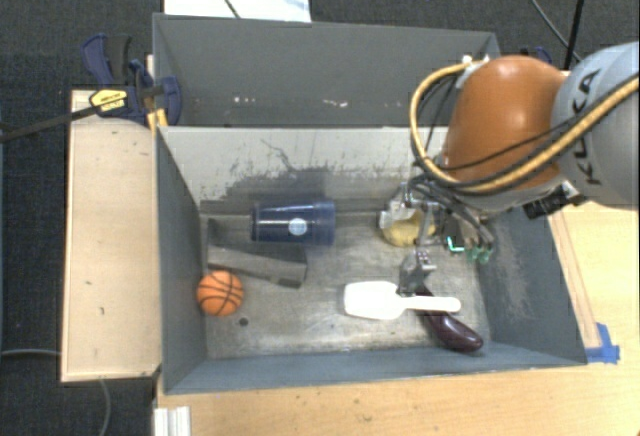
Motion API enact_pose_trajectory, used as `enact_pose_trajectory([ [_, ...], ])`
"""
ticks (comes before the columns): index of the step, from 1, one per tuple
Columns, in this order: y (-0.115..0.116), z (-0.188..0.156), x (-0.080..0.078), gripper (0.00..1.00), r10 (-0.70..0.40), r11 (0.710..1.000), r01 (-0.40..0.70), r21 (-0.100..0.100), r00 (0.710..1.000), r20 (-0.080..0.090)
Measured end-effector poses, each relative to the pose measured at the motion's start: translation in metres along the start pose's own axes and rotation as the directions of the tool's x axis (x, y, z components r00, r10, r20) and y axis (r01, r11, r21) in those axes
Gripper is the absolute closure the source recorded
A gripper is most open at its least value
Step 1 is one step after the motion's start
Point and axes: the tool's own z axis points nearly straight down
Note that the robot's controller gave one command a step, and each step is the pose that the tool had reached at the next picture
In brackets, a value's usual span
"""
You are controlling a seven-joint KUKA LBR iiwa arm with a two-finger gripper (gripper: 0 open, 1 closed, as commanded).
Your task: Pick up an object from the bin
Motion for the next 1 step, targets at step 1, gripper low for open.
enact_pose_trajectory([
  [1,-0.0001,-0.0027,-0.0015,0.00,0.001,1.000,-0.001,0.000,1.000,0.006],
])
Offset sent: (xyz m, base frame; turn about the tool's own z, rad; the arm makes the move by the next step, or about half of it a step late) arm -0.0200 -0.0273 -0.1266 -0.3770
